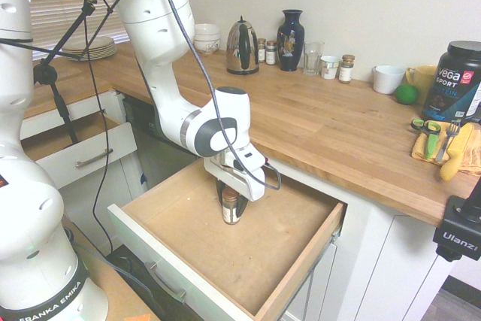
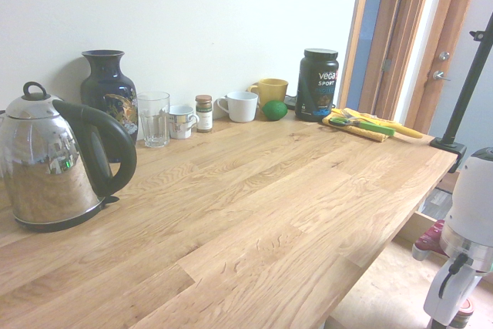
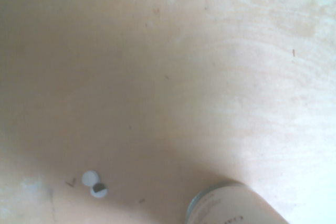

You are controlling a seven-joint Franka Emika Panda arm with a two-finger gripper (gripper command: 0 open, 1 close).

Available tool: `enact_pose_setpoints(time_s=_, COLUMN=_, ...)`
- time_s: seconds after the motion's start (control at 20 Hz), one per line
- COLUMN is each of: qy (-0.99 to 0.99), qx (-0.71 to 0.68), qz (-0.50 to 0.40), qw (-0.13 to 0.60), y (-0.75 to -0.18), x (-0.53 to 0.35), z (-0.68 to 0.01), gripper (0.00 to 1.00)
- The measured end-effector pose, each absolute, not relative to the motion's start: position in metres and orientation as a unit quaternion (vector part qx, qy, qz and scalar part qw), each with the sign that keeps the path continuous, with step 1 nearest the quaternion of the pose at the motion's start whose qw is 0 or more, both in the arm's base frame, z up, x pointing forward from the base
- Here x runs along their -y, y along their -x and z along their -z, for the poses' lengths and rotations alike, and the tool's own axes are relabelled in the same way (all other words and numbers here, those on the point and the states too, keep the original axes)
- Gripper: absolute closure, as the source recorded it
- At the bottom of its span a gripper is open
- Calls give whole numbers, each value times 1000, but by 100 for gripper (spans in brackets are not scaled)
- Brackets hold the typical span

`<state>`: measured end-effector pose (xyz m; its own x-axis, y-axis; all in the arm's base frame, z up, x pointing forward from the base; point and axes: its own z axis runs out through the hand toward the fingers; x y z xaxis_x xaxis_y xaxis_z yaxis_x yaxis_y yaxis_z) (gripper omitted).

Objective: Put seasoning jar in the drawer

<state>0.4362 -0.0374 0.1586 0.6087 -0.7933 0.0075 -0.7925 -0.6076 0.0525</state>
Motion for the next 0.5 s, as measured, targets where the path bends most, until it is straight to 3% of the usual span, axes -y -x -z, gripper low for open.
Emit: enact_pose_setpoints(time_s=0.5, qy=-898, qx=440, qz=-19, qw=-2, y=-454, x=13, z=-264, gripper=0)
